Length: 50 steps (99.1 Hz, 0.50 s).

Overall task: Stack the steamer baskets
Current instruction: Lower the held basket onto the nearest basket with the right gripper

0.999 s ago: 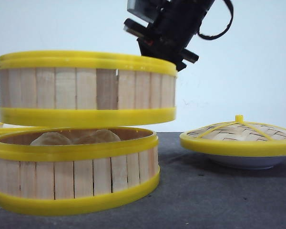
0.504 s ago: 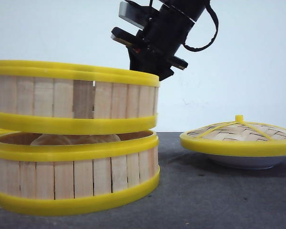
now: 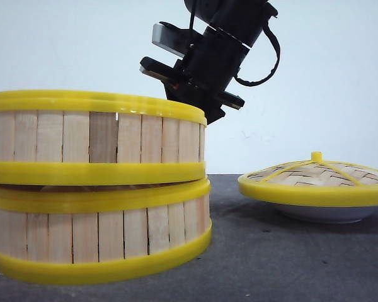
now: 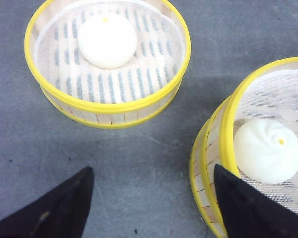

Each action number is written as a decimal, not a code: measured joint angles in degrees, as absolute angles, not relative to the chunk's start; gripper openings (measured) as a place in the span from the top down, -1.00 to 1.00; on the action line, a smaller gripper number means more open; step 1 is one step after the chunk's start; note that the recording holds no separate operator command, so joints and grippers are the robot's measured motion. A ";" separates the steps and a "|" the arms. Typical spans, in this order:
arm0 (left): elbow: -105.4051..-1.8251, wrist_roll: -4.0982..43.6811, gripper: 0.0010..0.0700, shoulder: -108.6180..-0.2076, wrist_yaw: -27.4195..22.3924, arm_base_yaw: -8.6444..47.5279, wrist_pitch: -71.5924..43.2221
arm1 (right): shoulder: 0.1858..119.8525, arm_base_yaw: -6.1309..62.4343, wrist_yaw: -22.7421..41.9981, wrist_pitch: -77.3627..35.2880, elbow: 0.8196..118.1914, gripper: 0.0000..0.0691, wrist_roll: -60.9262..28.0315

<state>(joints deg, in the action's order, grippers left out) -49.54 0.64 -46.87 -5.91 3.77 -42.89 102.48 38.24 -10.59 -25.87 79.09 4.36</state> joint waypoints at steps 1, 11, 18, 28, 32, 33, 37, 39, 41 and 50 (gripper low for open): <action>-49.54 0.64 -0.32 -46.87 -5.91 3.77 -42.89 | 102.48 38.24 -10.41 -25.87 79.09 0.93 4.36; -49.54 0.64 -0.32 -46.87 -5.91 3.77 -42.89 | 102.48 38.46 -8.97 -25.87 79.13 0.93 4.36; -49.54 0.64 -0.32 -46.87 -5.91 3.77 -42.89 | 102.48 38.39 -8.99 -25.87 79.13 0.93 4.36; -49.54 0.64 -0.32 -46.87 -5.91 3.77 -42.89 | 102.48 38.30 -9.02 -25.85 79.13 0.93 4.38; -49.54 0.64 -0.32 -46.87 -5.91 3.77 -42.89 | 102.48 38.30 -9.02 -25.80 79.13 0.93 4.38; -49.54 0.64 -0.32 -46.87 -5.91 3.77 -42.89 | 102.48 38.33 -9.06 -25.78 79.13 0.93 4.38; -49.54 0.64 -0.32 -46.87 -5.91 3.77 -42.89 | 102.48 38.39 -9.32 -25.58 79.13 0.93 4.45; -49.54 0.64 -0.32 -46.87 -5.91 3.77 -42.89 | 102.48 38.41 -9.50 -25.52 79.15 0.93 4.49; -49.54 0.64 -0.32 -46.87 -5.91 3.77 -42.89 | 102.48 38.41 -9.69 -25.54 79.22 0.93 4.51; -49.54 0.64 -0.32 -46.87 -5.91 3.77 -42.89 | 102.48 38.41 -9.67 -25.89 79.61 0.93 4.51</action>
